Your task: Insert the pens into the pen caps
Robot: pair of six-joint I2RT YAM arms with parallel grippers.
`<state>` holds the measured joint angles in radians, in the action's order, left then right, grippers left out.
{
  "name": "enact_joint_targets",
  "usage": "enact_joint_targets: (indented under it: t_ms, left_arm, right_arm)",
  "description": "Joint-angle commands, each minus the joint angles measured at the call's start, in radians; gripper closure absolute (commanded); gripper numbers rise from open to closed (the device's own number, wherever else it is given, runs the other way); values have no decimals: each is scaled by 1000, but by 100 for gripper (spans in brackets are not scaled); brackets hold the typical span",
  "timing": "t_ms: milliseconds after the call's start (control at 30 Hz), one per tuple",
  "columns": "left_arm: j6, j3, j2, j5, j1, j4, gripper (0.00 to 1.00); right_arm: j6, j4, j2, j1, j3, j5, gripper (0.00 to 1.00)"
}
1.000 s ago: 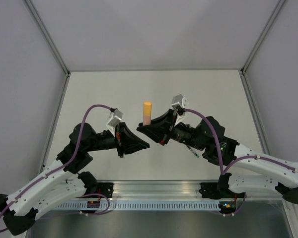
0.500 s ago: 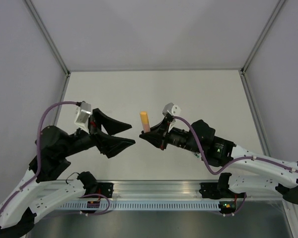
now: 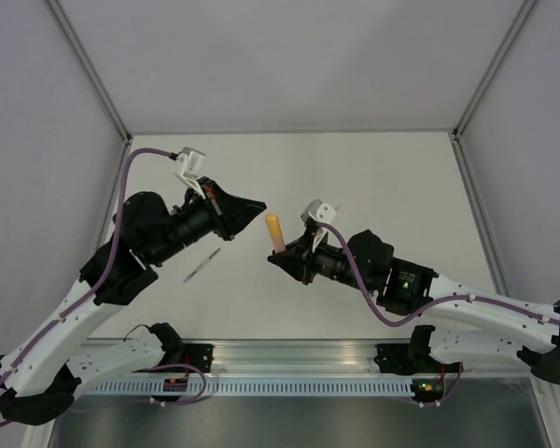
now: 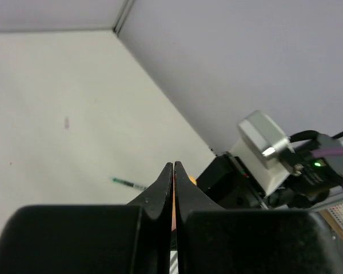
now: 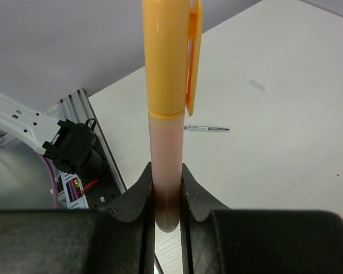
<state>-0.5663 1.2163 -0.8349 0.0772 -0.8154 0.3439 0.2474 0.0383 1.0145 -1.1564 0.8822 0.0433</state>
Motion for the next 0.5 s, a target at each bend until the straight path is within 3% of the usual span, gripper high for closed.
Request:
enact_joint_targets:
  t_ms: [0, 100, 467]
  left_arm:
    - [-72, 35, -18, -73, -1, 52, 98]
    - [-93, 45, -27, -146, -1, 56, 98]
    - [-95, -1, -53, -181, -2, 72, 98]
  right_arm:
    - [9, 28, 19, -3, 15, 61, 100]
    - [9, 29, 42, -3, 15, 84, 100]
    - [27, 60, 99, -3, 31, 93, 100]
